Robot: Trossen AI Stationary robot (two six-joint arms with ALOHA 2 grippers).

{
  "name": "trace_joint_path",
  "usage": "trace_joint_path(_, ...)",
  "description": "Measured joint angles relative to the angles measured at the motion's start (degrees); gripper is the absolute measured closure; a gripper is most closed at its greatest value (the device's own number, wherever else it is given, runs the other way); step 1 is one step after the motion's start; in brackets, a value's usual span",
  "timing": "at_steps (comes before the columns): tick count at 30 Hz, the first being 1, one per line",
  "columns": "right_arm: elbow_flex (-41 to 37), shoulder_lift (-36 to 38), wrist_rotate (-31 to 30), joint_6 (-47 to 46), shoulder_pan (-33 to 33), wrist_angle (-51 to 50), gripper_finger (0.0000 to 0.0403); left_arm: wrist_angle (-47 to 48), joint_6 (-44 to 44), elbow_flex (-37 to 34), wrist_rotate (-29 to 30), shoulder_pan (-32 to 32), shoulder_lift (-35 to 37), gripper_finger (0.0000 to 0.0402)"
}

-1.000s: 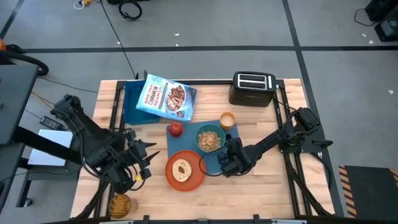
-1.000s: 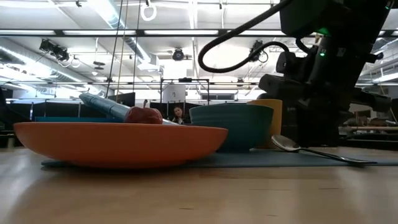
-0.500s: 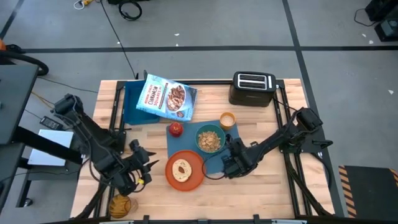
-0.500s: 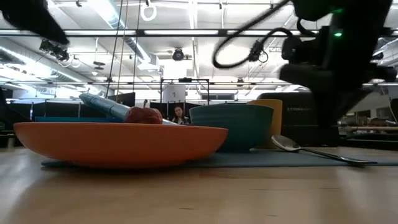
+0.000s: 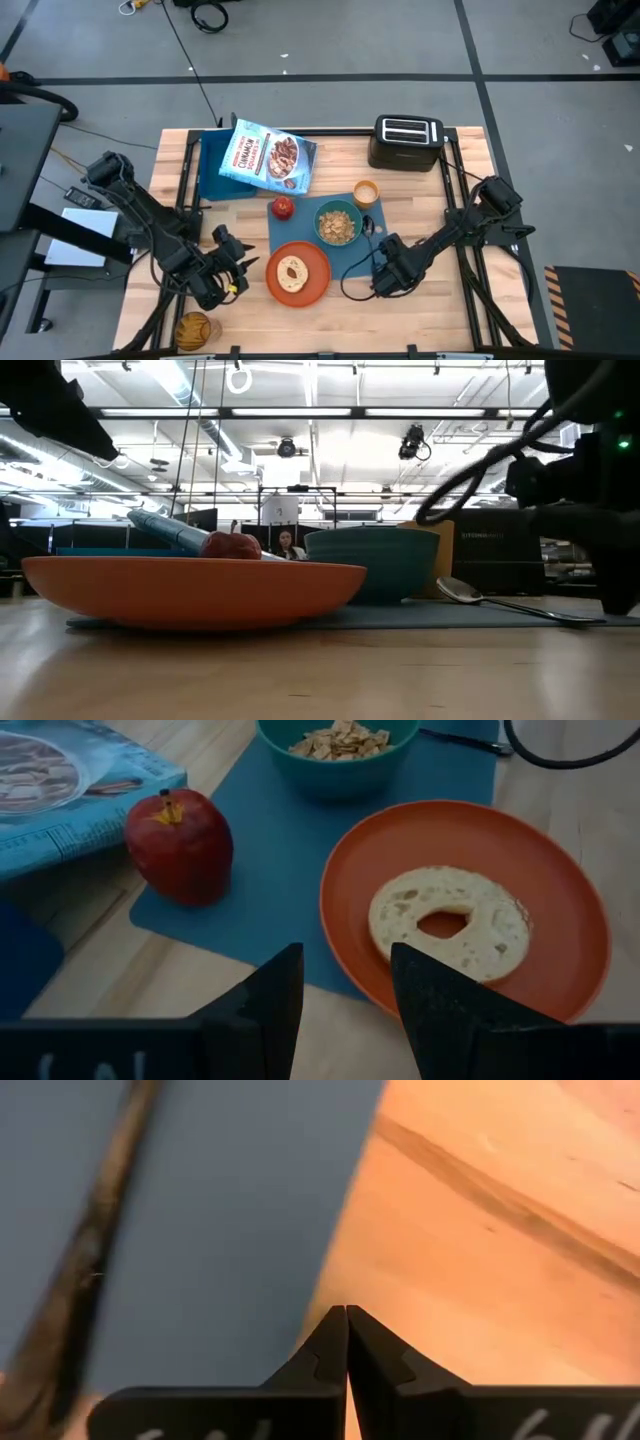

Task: Arrange a breakfast setting
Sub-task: Adjust the blue table mat

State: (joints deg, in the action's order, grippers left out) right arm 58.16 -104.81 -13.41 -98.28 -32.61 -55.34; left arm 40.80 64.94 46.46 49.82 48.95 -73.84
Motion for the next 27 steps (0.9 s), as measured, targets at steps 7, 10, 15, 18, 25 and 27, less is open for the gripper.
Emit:
trace_joint_path(7, 1.4, 0.0, 0.0, 0.9, 0.0, 4.6, 0.0393, 1.6, 0.4, 0.0, 0.3, -2.1, 2.8, 0.0242)
trace_joint_path(10, 2.0, 0.0, 0.0, 1.8, 0.0, 6.3, 0.0394, 3.1, -0.9, 0.0, 0.3, -3.4, 4.8, 0.0242)
trace_joint_path(15, 2.3, 0.0, 0.3, 2.8, 0.0, 9.9, 0.0392, 3.8, -3.6, 0.0, 0.3, -5.3, 7.5, 0.0242)
trace_joint_path(18, 2.3, 0.2, 1.6, 4.3, 0.0, 9.1, 0.0393, 3.3, -4.7, 0.0, 0.6, -5.5, 8.2, 0.0242)
trace_joint_path(25, 1.5, 6.5, -5.9, 11.6, -0.3, 6.7, 0.0396, -0.8, -8.9, 0.0, 1.0, -5.8, 8.3, 0.0242)
trace_joint_path(27, 0.7, 7.1, -6.5, 14.6, -0.2, 10.4, 0.0398, -1.9, -9.9, 0.0, 1.0, -6.5, 8.3, 0.0242)
